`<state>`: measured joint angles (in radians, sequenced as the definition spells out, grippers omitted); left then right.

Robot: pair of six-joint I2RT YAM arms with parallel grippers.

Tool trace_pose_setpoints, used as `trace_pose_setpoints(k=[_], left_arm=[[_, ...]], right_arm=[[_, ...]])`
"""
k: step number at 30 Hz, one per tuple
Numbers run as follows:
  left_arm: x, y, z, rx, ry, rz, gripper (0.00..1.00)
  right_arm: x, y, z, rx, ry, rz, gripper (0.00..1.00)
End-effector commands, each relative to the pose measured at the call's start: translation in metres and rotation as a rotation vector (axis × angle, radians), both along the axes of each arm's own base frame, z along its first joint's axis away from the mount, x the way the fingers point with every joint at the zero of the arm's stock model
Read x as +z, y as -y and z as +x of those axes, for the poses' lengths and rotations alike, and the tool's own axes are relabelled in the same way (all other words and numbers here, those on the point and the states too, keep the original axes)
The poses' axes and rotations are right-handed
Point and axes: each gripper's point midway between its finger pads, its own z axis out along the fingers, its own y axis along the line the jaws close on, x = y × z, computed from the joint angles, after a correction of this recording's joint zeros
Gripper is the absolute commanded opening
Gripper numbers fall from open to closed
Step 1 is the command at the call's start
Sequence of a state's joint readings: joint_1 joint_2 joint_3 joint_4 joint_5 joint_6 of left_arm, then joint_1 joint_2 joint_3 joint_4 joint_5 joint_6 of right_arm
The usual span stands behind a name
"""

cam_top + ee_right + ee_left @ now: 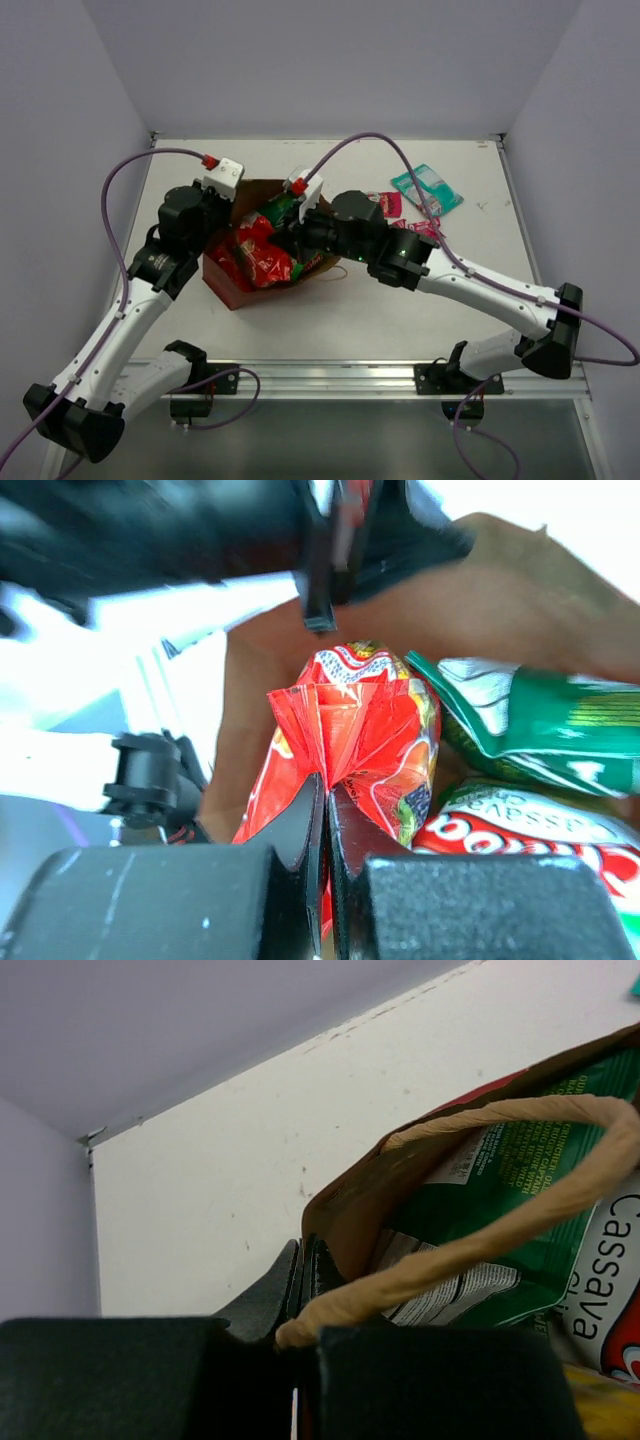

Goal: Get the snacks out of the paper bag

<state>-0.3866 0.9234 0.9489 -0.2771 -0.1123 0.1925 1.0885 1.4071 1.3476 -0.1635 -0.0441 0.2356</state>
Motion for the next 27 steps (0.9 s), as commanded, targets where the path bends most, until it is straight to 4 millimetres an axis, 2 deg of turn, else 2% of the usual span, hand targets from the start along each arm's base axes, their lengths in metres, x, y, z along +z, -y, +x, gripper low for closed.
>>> trace_pose_setpoints(k=[1, 3, 4, 5, 8, 10, 13, 16, 18, 19, 21, 22, 23, 24, 25, 27], left_arm=[[0.057, -0.032, 0.016, 0.213, 0.172, -0.055, 0.00], [0.055, -0.038, 0.020, 0.250, 0.166, -0.038, 0.00], [0.059, -0.042, 0.021, 0.271, 0.176, -0.033, 0.00], [0.059, -0.043, 0.024, 0.276, 0.179, -0.026, 0.00], [0.069, -0.046, 0.029, 0.280, 0.210, -0.025, 0.00], [0.072, -0.044, 0.034, 0.274, 0.221, -0.024, 0.00], [0.078, -0.043, 0.042, 0.271, 0.233, -0.011, 0.00], [0.083, -0.045, 0.047, 0.284, 0.245, 0.011, 0.00], [0.086, -0.050, 0.049, 0.298, 0.255, 0.032, 0.00], [0.088, -0.053, 0.049, 0.313, 0.258, 0.039, 0.00], [0.091, -0.057, 0.048, 0.330, 0.270, 0.050, 0.00], [0.092, -0.058, 0.048, 0.332, 0.276, 0.051, 0.00], [0.096, -0.059, 0.047, 0.326, 0.287, 0.050, 0.00], [0.096, -0.056, 0.047, 0.312, 0.289, 0.050, 0.00], [0.096, -0.051, 0.047, 0.277, 0.290, 0.044, 0.00], [0.095, -0.042, 0.045, 0.227, 0.290, 0.039, 0.00]], right_arm=[[0.140, 0.045, -0.002, -0.015, 0.208, 0.286, 0.00], [0.157, 0.066, 0.008, -0.066, 0.226, 0.306, 0.00], [0.159, 0.076, 0.011, -0.090, 0.231, 0.296, 0.00], [0.172, 0.095, 0.017, -0.137, 0.260, 0.313, 0.00], [0.177, 0.137, 0.044, -0.303, 0.277, 0.287, 0.00], [0.168, 0.158, 0.061, -0.393, 0.261, 0.264, 0.00], [0.140, 0.197, 0.097, -0.563, 0.233, 0.209, 0.00], [0.099, 0.208, 0.121, -0.621, 0.163, 0.145, 0.00], [0.062, 0.201, 0.135, -0.620, 0.102, 0.087, 0.00], [0.052, 0.196, 0.140, -0.611, 0.090, 0.085, 0.00], [0.012, 0.180, 0.150, -0.574, 0.018, 0.042, 0.00], [0.002, 0.176, 0.156, -0.578, -0.003, 0.046, 0.00], [-0.017, 0.173, 0.160, -0.583, -0.036, 0.026, 0.00], [-0.028, 0.169, 0.165, -0.586, -0.055, 0.018, 0.00], [-0.055, 0.164, 0.172, -0.592, -0.107, -0.020, 0.00], [-0.079, 0.163, 0.178, -0.618, -0.155, -0.055, 0.00]])
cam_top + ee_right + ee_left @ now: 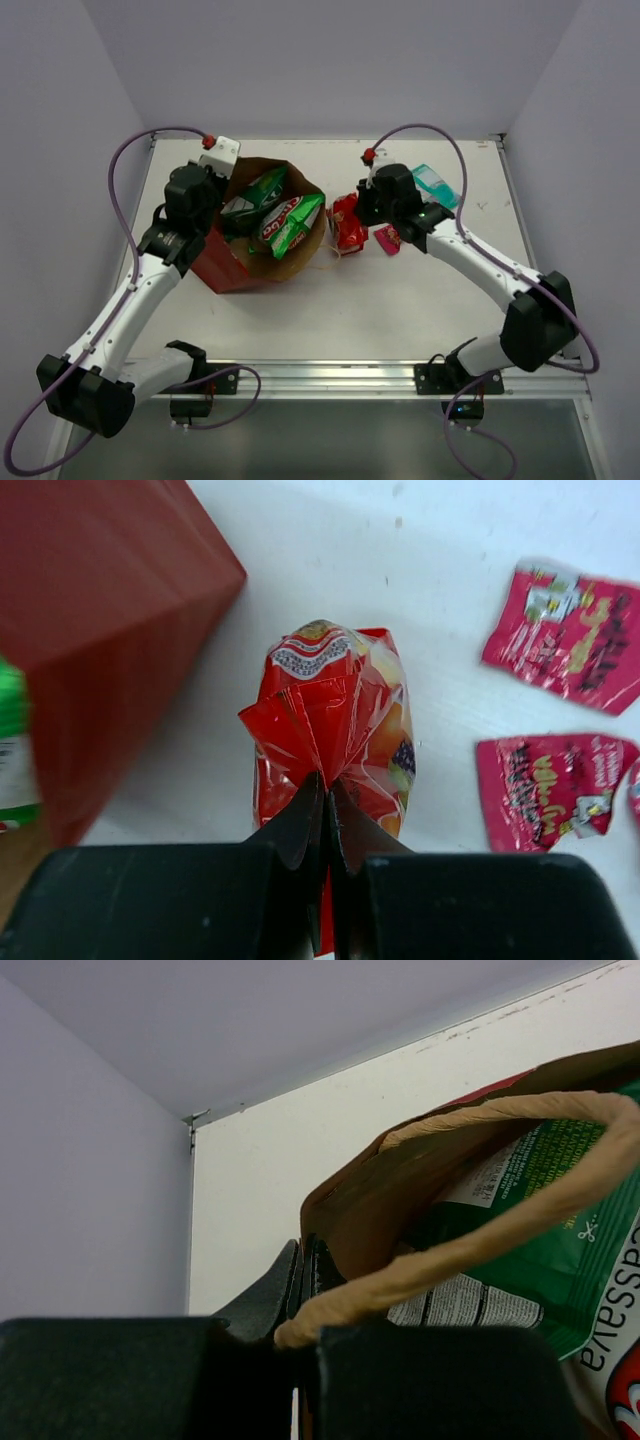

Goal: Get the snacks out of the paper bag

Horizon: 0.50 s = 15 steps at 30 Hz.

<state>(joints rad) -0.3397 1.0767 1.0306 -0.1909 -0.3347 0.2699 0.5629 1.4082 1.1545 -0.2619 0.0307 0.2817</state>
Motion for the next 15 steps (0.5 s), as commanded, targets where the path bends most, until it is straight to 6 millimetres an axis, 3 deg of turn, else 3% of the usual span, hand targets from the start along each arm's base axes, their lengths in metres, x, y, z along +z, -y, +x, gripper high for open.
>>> trace_pose_setpoints(k=[1, 2, 4, 5, 6, 8, 12, 15], left_arm=[[0.080, 0.009, 0.000, -0.078, 0.244, -0.053, 0.00], [0.079, 0.013, -0.002, -0.106, 0.242, -0.053, 0.00], [0.070, 0.023, -0.005, -0.172, 0.220, -0.044, 0.00], [0.064, 0.025, -0.007, -0.185, 0.206, -0.040, 0.00], [0.058, 0.026, -0.008, -0.192, 0.190, -0.037, 0.00], [0.051, 0.030, -0.011, -0.220, 0.172, -0.037, 0.00], [0.044, 0.036, -0.017, -0.264, 0.156, -0.043, 0.00], [0.041, 0.040, -0.019, -0.285, 0.141, -0.047, 0.00]], right_arm=[[0.022, -0.019, 0.021, -0.024, 0.077, 0.121, 0.00], [0.019, -0.018, 0.021, -0.029, 0.067, 0.120, 0.04], [0.024, -0.018, 0.018, -0.024, 0.072, 0.125, 0.26], [0.041, -0.018, 0.014, -0.014, 0.100, 0.146, 0.48], [0.048, -0.016, 0.009, -0.010, 0.098, 0.147, 0.57], [0.082, -0.017, -0.003, 0.013, 0.164, 0.172, 0.75], [0.133, -0.038, -0.036, 0.124, 0.278, 0.208, 0.84], [0.151, -0.085, -0.076, 0.294, 0.322, 0.238, 0.84]])
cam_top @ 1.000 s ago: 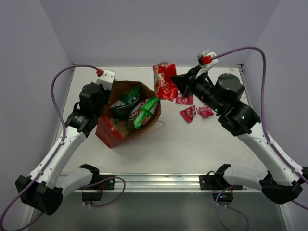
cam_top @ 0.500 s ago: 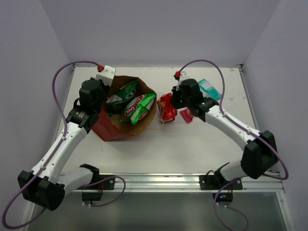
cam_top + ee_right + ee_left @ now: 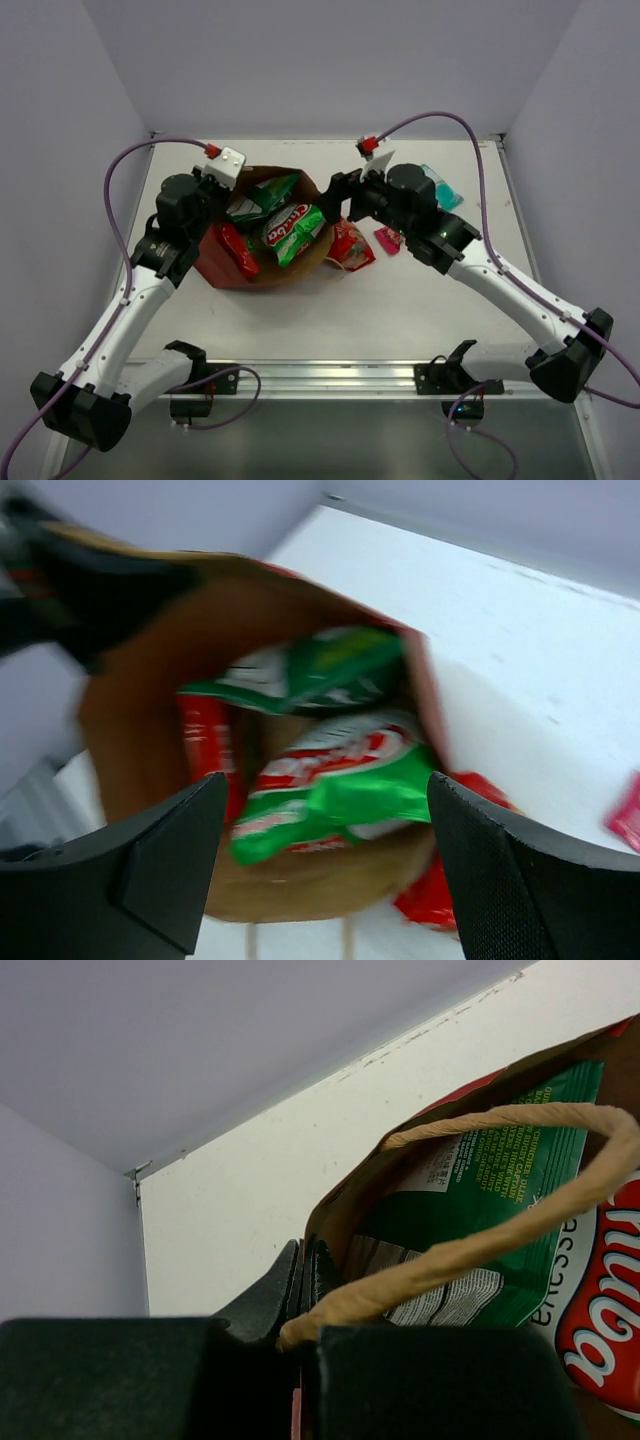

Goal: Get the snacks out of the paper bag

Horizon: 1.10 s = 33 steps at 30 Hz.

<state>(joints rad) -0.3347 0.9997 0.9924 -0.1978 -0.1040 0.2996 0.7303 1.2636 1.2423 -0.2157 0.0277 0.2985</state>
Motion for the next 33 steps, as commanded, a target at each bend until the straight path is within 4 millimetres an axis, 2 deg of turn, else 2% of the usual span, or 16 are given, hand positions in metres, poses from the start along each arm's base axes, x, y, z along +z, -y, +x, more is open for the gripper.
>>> trace_pose_setpoints(k=[1, 5, 6, 9, 10, 13, 15, 17, 19, 20, 22, 23, 26, 27, 29, 33], left_arm=[[0.035, 0.008, -0.001, -0.057, 0.117, -0.031, 0.00], [0.039, 0.007, -0.004, -0.053, 0.114, -0.036, 0.00], [0.039, 0.007, -0.004, -0.052, 0.112, -0.040, 0.00], [0.043, 0.006, -0.008, -0.053, 0.120, -0.049, 0.00], [0.044, 0.006, -0.009, -0.050, 0.120, -0.055, 0.00], [0.041, 0.007, -0.011, -0.056, 0.109, -0.062, 0.00], [0.040, 0.008, -0.013, -0.063, 0.105, -0.069, 0.00], [0.038, 0.008, -0.013, -0.062, 0.101, -0.074, 0.00], [0.036, 0.009, -0.013, -0.066, 0.095, -0.079, 0.00], [0.037, 0.010, -0.013, -0.068, 0.095, -0.083, 0.00], [0.038, 0.011, -0.013, -0.071, 0.095, -0.094, 0.00], [0.038, 0.011, -0.013, -0.071, 0.094, -0.097, 0.00], [0.039, 0.012, -0.013, -0.072, 0.091, -0.113, 0.00], [0.038, 0.013, -0.013, -0.071, 0.088, -0.117, 0.00], [0.036, 0.012, -0.013, -0.066, 0.080, -0.118, 0.00], [0.036, 0.005, -0.012, -0.024, 0.082, -0.120, 0.00]], right_arm=[[0.046, -0.045, -0.038, 0.192, 0.117, 0.071, 0.84], [0.032, -0.097, -0.060, 0.326, 0.087, 0.087, 0.81], [0.020, -0.116, -0.064, 0.358, 0.077, 0.083, 0.80], [0.010, -0.146, -0.070, 0.419, 0.066, 0.109, 0.79], [-0.005, -0.157, -0.066, 0.425, 0.045, 0.098, 0.79], [-0.026, -0.180, -0.063, 0.445, 0.006, 0.095, 0.80], [-0.032, -0.192, -0.067, 0.467, 0.009, 0.096, 0.81], [-0.046, -0.203, -0.062, 0.452, -0.001, 0.081, 0.84], [-0.052, -0.211, -0.057, 0.437, -0.011, 0.097, 0.89], [-0.067, -0.217, -0.055, 0.436, -0.031, 0.084, 0.89], [-0.073, -0.227, -0.053, 0.451, -0.046, 0.094, 0.91], [-0.089, -0.233, -0.051, 0.456, -0.064, 0.077, 0.91], [-0.097, -0.245, -0.053, 0.495, -0.066, 0.094, 0.90], [-0.106, -0.250, -0.052, 0.502, -0.076, 0.090, 0.89], [-0.106, -0.255, -0.050, 0.505, -0.075, 0.093, 0.82], [-0.106, -0.257, -0.047, 0.504, -0.061, 0.089, 0.51]])
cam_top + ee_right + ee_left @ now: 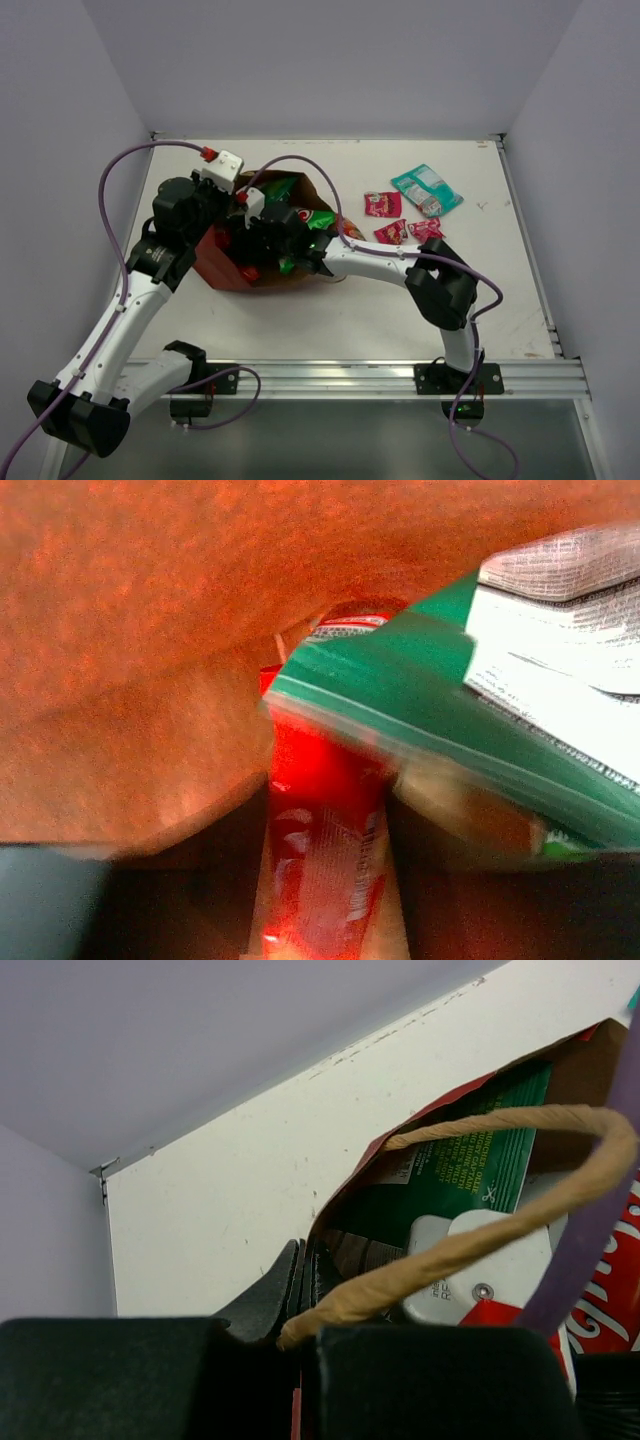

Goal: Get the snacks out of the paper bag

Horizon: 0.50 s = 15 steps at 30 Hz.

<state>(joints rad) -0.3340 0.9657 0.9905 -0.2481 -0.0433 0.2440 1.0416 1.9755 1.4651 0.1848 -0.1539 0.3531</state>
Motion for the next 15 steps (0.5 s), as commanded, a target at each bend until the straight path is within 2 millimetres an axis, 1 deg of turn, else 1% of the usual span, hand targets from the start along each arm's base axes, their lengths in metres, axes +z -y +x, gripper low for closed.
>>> trace_pose_setpoints(k=[1, 2, 3, 4, 5, 6, 7, 8, 10, 11, 13, 14, 15], left_arm=[[0.040, -0.006, 0.001, 0.043, 0.118, -0.067, 0.00], [0.039, -0.010, 0.001, 0.064, 0.112, -0.066, 0.00], [0.039, -0.016, 0.003, 0.106, 0.110, -0.066, 0.00], [0.038, -0.020, 0.003, 0.126, 0.109, -0.064, 0.00], [0.037, -0.027, 0.004, 0.168, 0.109, -0.055, 0.00], [0.036, -0.031, 0.004, 0.192, 0.109, -0.055, 0.00], [0.035, -0.035, 0.004, 0.210, 0.107, -0.051, 0.00], [0.035, -0.040, 0.005, 0.242, 0.108, -0.047, 0.00], [0.034, -0.044, 0.006, 0.267, 0.106, -0.049, 0.00], [0.034, -0.047, 0.006, 0.286, 0.107, -0.049, 0.00], [0.034, -0.049, 0.006, 0.298, 0.107, -0.049, 0.00], [0.032, -0.051, 0.006, 0.311, 0.106, -0.047, 0.00], [0.031, -0.051, 0.007, 0.317, 0.106, -0.047, 0.00]], right_arm=[[0.051, -0.012, -0.001, 0.030, 0.067, 0.119, 0.29], [0.058, -0.011, -0.003, 0.037, 0.077, 0.126, 0.20], [0.062, -0.007, -0.007, 0.053, 0.082, 0.111, 0.14], [0.084, -0.002, -0.010, 0.061, 0.108, 0.132, 0.05], [0.092, 0.003, -0.013, 0.073, 0.129, 0.124, 0.02], [0.100, 0.009, -0.016, 0.076, 0.145, 0.126, 0.00], [0.126, 0.019, -0.021, 0.077, 0.174, 0.157, 0.00], [0.133, 0.025, -0.024, 0.082, 0.191, 0.149, 0.00], [0.151, 0.039, -0.026, 0.063, 0.224, 0.158, 0.00], [0.173, 0.052, -0.030, 0.052, 0.261, 0.182, 0.00], [0.189, 0.068, -0.029, 0.019, 0.291, 0.190, 0.00], [0.206, 0.082, -0.029, -0.004, 0.314, 0.203, 0.00], [0.214, 0.090, -0.027, -0.022, 0.326, 0.208, 0.00]])
